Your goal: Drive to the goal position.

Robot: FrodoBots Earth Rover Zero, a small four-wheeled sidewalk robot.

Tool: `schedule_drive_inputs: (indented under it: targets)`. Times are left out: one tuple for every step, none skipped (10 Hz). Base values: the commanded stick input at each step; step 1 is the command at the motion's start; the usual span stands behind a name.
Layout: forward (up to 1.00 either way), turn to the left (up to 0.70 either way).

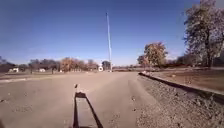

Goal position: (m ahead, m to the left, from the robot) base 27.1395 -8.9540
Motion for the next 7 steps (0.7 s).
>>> schedule_drive_inputs:
  targets:
    - [0.50,0.00]
    - [0.50,0.00]
    - [0.50,0.00]
    - [0.50,0.00]
    - [0.50,0.00]
    - [0.50,0.00]
    - [0.50,0.00]
